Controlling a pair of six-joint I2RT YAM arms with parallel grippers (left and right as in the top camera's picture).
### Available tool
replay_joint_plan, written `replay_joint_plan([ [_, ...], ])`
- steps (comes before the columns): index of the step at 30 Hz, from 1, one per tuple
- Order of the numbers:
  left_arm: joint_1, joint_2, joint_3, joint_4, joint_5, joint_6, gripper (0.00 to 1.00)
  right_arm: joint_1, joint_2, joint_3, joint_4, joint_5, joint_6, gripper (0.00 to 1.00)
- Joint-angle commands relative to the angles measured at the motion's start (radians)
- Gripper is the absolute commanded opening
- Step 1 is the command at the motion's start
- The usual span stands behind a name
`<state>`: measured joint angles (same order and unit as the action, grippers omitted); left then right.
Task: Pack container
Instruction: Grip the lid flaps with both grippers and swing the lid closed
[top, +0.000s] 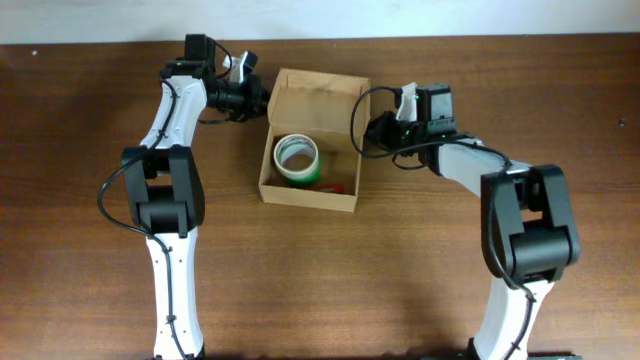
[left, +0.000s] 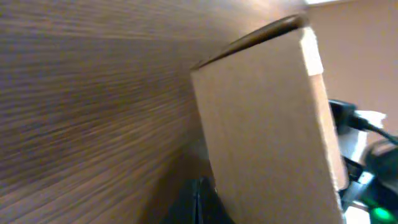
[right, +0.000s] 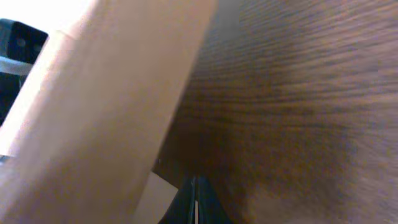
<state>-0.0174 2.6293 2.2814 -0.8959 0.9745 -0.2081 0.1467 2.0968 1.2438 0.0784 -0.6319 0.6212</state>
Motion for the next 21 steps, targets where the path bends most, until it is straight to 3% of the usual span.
replay_joint_plan([
  [1, 0.002, 0.013, 0.008, 0.006, 0.122, -0.015, 0.02, 0.004, 0.003, 0.002, 0.089, -0.112, 0.018, 0.04],
  [5, 0.017, 0.013, 0.029, 0.005, 0.133, -0.007, 0.02, 0.003, 0.003, 0.008, 0.175, -0.195, 0.046, 0.04],
  [13, 0.045, 0.013, 0.180, -0.017, 0.172, -0.005, 0.01, 0.002, 0.002, 0.082, 0.161, -0.320, 0.046, 0.04],
  [18, 0.045, 0.013, 0.336, -0.180, 0.145, 0.082, 0.02, 0.002, -0.010, 0.187, 0.080, -0.365, 0.019, 0.04],
  [21, 0.043, 0.013, 0.409, -0.295, 0.098, 0.137, 0.02, 0.003, -0.014, 0.265, -0.063, -0.370, -0.064, 0.04],
])
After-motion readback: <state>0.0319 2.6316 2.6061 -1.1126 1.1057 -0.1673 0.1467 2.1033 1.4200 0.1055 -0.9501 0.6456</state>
